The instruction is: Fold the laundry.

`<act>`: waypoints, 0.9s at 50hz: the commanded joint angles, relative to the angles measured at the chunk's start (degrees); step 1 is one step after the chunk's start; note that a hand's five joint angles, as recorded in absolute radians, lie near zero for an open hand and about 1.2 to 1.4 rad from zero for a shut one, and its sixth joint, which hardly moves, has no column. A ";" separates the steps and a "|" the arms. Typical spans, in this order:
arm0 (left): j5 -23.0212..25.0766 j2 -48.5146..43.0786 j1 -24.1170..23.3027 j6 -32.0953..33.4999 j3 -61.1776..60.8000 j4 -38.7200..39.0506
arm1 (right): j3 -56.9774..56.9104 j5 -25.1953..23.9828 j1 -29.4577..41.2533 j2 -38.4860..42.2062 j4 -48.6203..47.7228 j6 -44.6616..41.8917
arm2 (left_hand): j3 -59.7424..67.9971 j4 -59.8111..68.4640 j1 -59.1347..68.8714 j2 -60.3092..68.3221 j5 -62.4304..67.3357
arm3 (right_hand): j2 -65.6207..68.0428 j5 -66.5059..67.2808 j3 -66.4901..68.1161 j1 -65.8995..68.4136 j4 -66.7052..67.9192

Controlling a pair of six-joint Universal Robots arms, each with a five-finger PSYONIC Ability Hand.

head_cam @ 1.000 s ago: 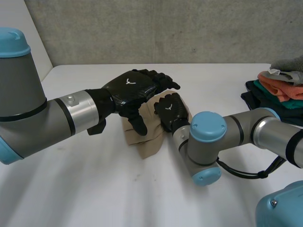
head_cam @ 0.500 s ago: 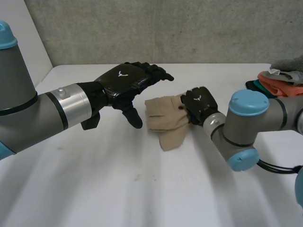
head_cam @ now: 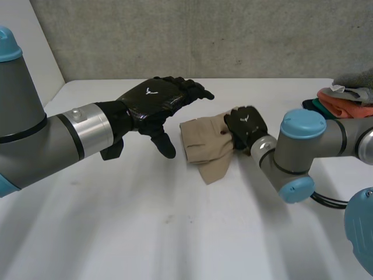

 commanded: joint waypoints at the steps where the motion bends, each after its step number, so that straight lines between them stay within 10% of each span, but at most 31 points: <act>1: 0.00 0.07 0.10 0.00 0.17 0.00 | -2.71 -1.01 -0.84 -3.58 -10.75 0.26 | 0.59 1.20 1.95 1.32 0.31 | 12.45 19.75 15.06 25.41 13.50; 18: 0.00 0.68 0.63 -0.97 0.18 0.00 | -15.62 -4.88 -15.95 -9.48 -21.85 7.47 | 0.59 1.20 1.95 1.32 0.31 | 12.45 19.75 15.06 25.41 13.50; 45: 0.00 0.68 0.54 -1.41 -0.53 0.00 | -16.62 -36.95 -48.21 3.70 -15.07 36.12 | 0.59 1.20 1.95 1.32 0.31 | 12.45 19.75 15.06 25.41 13.50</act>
